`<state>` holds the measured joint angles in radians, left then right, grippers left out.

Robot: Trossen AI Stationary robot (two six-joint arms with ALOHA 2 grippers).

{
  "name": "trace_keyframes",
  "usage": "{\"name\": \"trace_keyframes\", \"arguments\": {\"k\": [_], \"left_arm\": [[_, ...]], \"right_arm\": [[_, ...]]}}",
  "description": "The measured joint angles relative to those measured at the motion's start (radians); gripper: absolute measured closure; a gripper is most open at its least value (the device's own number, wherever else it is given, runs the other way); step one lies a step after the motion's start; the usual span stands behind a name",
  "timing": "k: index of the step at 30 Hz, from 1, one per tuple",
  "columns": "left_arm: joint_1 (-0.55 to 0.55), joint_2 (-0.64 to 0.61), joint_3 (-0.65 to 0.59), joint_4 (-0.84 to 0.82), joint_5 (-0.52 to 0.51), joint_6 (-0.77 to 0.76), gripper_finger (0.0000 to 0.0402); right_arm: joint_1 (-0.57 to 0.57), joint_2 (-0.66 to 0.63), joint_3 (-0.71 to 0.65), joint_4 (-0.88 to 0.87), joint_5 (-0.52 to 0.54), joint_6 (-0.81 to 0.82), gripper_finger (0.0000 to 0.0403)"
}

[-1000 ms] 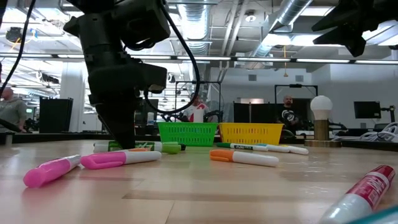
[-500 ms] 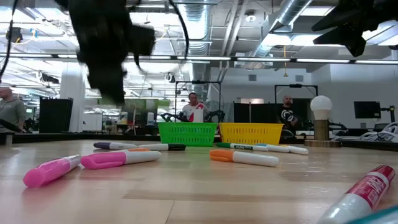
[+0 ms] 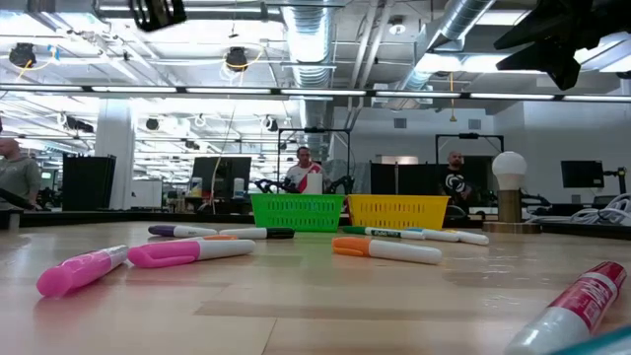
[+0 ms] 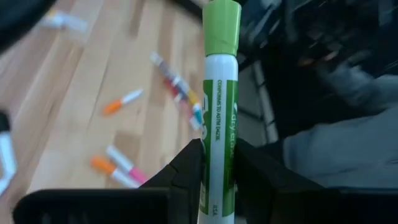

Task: Pick & Place Markers
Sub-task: Put the light green highlighter in the blue bin

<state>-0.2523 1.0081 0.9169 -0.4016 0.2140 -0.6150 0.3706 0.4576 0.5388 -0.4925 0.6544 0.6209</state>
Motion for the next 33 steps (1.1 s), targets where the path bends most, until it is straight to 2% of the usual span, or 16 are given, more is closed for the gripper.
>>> {"name": "trace_keyframes", "arguments": {"k": [3, 10, 19, 21, 27, 33], "left_arm": [[0.000, -0.041, 0.000, 0.057, -0.012, 0.001, 0.0327], [0.002, -0.072, 0.001, 0.213, -0.128, 0.083, 0.0322], [0.070, -0.072, 0.002, 0.429, -0.132, 0.262, 0.0323], [0.093, -0.072, 0.002, 0.431, -0.155, 0.300, 0.0324], [0.160, -0.072, 0.002, 0.428, -0.326, 0.439, 0.0323], [0.243, -0.064, 0.002, 0.429, -0.409, 0.577, 0.0323]], "right_arm": [[0.000, 0.000, 0.000, 0.000, 0.000, 0.000, 0.0241], [0.000, 0.000, 0.000, 0.000, 0.000, 0.000, 0.0241], [0.000, 0.000, 0.000, 0.000, 0.000, 0.000, 0.0241], [0.000, 0.000, 0.000, 0.000, 0.000, 0.000, 0.0241], [0.000, 0.000, 0.000, -0.001, 0.000, 0.000, 0.0241], [0.000, 0.000, 0.000, -0.001, 0.000, 0.000, 0.0241]]}}
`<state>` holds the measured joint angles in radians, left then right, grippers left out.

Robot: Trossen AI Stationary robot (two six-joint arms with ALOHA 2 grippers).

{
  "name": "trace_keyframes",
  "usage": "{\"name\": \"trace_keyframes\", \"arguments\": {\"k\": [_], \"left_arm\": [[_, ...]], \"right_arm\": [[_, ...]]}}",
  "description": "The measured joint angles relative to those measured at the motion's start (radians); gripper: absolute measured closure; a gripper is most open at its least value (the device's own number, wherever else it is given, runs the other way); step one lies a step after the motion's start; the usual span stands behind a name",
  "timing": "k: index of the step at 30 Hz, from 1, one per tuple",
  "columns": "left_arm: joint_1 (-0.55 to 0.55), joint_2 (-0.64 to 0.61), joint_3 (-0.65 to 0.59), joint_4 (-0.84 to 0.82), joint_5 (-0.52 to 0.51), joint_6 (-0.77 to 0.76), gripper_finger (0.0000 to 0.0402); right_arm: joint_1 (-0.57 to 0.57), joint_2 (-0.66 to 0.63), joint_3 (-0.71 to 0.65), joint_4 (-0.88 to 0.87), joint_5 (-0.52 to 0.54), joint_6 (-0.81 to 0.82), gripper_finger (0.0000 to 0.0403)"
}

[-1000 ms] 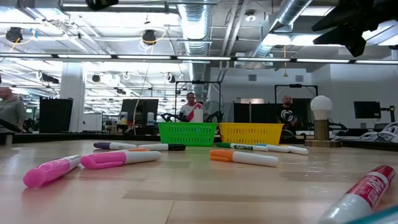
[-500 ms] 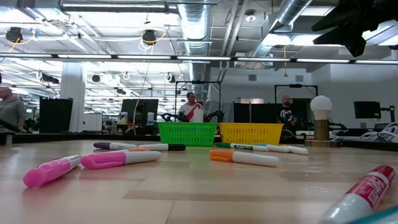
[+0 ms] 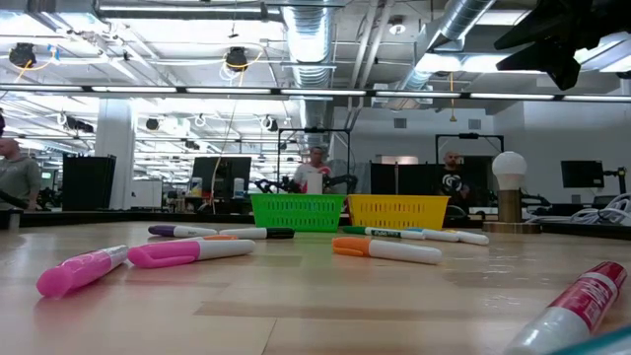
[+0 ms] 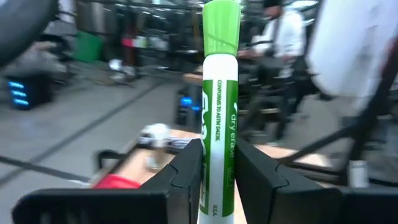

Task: Pick & Place Markers
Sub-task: Put the light green highlighter in the blue bin

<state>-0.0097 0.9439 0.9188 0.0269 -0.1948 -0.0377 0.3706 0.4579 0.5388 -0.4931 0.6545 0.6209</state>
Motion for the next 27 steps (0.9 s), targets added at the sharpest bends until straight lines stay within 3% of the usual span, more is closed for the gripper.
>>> {"name": "trace_keyframes", "arguments": {"k": [9, 17, 27], "left_arm": [[0.185, 0.119, 0.000, 0.033, -0.117, 0.190, 0.0321], [0.351, 0.286, 0.000, 0.132, -0.117, 0.282, 0.0317], [0.427, 0.475, 0.045, 0.184, -0.093, 0.484, 0.0316]], "right_arm": [[0.000, 0.000, 0.000, 0.000, 0.000, 0.000, 0.0241], [0.000, 0.000, 0.000, 0.000, 0.000, 0.000, 0.0241], [0.000, 0.000, 0.000, 0.000, 0.000, 0.000, 0.0241]]}}
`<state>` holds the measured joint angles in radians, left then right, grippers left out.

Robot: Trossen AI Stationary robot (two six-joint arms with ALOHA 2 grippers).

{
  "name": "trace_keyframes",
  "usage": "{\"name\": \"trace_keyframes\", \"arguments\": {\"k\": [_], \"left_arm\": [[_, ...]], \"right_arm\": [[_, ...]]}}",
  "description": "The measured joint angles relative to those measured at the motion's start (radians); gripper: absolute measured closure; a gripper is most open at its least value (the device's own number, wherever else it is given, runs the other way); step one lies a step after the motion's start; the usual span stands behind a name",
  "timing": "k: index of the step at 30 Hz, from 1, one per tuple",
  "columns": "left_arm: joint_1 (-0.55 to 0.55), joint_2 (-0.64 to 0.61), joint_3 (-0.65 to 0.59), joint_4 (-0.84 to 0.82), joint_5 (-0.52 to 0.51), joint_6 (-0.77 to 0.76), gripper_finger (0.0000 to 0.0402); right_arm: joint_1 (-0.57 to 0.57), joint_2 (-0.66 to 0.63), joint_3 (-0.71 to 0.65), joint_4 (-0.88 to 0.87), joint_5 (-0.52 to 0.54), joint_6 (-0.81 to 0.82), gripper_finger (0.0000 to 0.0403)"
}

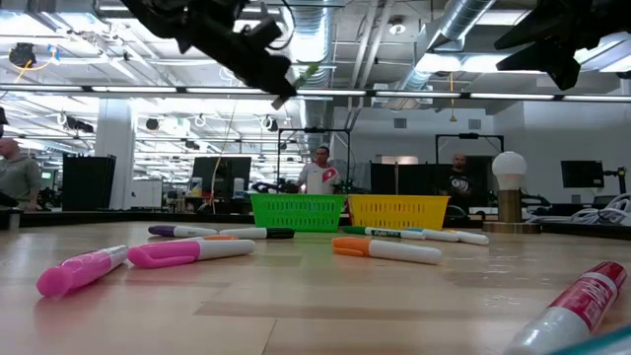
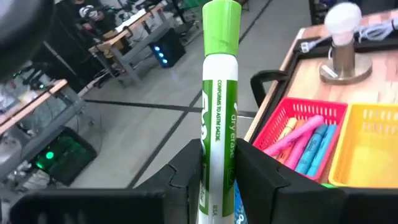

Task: Pick & Place Markers
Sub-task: Put the light green highlighter in the blue bin

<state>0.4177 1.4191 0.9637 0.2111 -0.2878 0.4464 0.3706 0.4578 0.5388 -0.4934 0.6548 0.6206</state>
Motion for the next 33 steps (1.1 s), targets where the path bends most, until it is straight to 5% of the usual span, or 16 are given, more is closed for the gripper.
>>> {"name": "trace_keyframes", "arguments": {"k": [12, 23, 33], "left_arm": [[0.090, 0.187, 0.142, -0.032, 0.134, 0.099, 0.0316], [0.177, 0.253, 0.170, -0.289, 0.342, 0.096, 0.0316], [0.179, 0.366, 0.208, -0.293, 0.405, 0.123, 0.0316]], "right_arm": [[0.000, 0.000, 0.000, 0.000, 0.000, 0.000, 0.0241], [0.000, 0.000, 0.000, 0.000, 0.000, 0.000, 0.0241], [0.000, 0.000, 0.000, 0.000, 0.001, -0.001, 0.0241]]}}
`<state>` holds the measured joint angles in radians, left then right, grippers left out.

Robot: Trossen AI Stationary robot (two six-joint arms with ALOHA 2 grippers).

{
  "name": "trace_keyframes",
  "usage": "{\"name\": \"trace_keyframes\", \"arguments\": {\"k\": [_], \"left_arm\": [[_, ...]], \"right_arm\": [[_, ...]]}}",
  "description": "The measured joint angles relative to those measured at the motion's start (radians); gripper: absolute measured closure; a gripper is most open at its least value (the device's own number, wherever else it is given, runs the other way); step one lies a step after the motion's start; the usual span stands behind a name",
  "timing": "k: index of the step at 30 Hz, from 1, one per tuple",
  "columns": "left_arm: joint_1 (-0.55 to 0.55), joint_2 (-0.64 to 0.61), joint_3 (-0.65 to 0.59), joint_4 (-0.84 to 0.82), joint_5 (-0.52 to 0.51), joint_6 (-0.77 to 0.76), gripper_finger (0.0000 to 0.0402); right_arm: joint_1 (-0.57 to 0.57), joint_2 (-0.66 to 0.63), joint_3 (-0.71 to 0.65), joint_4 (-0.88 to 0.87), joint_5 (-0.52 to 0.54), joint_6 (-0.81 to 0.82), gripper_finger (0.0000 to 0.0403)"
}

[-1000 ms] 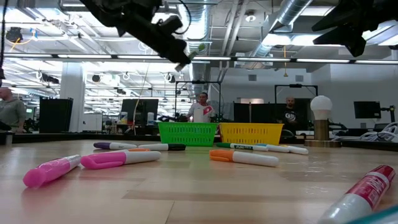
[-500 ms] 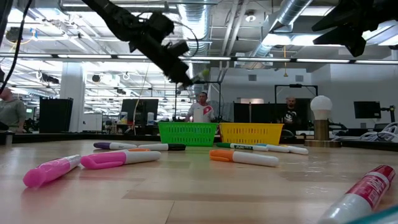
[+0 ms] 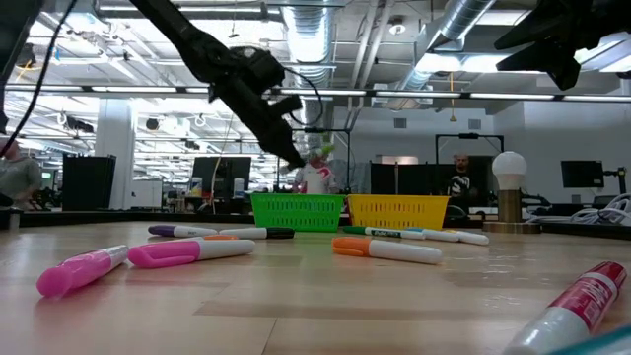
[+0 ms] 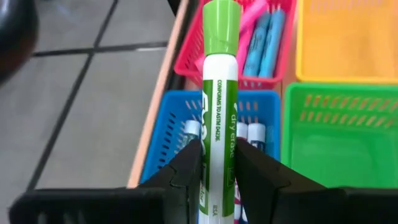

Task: Pick & Place Markers
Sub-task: Put the light green highlighter in the blue bin

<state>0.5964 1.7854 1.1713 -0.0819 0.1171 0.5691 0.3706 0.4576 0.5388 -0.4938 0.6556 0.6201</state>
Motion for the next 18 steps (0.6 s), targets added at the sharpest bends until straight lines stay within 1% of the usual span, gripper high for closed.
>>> {"name": "trace_keyframes", "arguments": {"k": [4, 9, 15, 18], "left_arm": [[0.007, 0.090, 0.056, 0.000, 0.002, 0.003, 0.0316], [0.025, 0.170, 0.118, -0.024, 0.006, 0.003, 0.0316], [0.052, 0.194, 0.125, -0.104, 0.004, 0.003, 0.0316], [0.052, 0.194, 0.125, -0.105, 0.005, 0.003, 0.0316]], "right_arm": [[0.000, 0.000, 0.000, 0.000, 0.000, 0.000, 0.0241], [0.000, 0.000, 0.000, 0.000, 0.000, 0.000, 0.0241], [0.000, 0.000, 0.000, 0.000, 0.000, 0.000, 0.0241], [0.000, 0.000, 0.000, 0.000, 0.000, 0.000, 0.0241]]}}
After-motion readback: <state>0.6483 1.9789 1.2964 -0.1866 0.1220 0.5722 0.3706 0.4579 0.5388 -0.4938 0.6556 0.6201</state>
